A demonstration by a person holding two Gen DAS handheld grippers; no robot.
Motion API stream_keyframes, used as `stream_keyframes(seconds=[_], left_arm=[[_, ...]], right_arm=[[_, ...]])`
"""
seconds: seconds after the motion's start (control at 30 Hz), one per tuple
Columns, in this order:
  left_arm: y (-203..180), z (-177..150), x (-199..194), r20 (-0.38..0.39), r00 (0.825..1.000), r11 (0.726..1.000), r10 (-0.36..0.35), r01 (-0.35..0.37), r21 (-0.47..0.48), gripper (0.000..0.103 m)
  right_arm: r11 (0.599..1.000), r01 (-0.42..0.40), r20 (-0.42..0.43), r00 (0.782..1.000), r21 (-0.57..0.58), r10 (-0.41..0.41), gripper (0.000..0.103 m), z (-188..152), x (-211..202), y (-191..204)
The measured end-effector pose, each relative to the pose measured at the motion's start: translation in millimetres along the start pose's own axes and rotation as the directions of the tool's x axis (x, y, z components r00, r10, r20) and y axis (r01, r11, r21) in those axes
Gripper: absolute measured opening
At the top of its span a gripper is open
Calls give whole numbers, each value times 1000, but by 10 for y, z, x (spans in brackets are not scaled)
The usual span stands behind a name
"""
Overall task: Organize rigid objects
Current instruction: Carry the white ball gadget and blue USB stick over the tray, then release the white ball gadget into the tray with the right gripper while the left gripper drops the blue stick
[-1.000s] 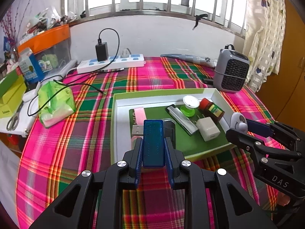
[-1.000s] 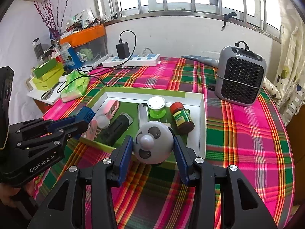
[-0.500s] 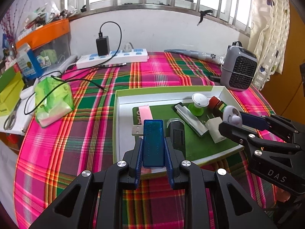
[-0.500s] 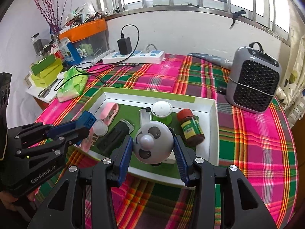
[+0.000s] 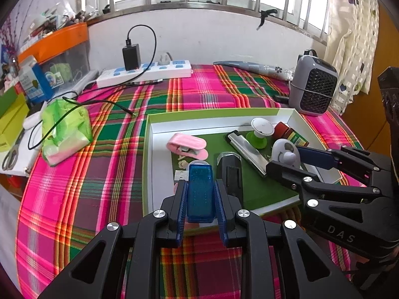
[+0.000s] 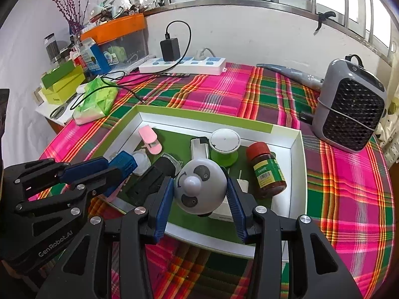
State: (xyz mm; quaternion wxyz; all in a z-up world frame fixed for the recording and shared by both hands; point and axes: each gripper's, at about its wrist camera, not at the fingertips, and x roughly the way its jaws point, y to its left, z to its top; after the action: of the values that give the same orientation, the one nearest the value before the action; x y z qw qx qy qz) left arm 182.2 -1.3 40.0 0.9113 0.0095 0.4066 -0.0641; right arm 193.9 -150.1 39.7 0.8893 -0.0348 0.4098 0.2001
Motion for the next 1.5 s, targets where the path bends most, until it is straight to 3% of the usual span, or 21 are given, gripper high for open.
stream_keyframes(seconds=[1.5], left_arm=[[-22, -2, 33, -10, 1000, 1000, -5, 5, -5, 23]], right_arm=[[999, 18, -6, 1000, -50, -18, 45, -58, 101, 73]])
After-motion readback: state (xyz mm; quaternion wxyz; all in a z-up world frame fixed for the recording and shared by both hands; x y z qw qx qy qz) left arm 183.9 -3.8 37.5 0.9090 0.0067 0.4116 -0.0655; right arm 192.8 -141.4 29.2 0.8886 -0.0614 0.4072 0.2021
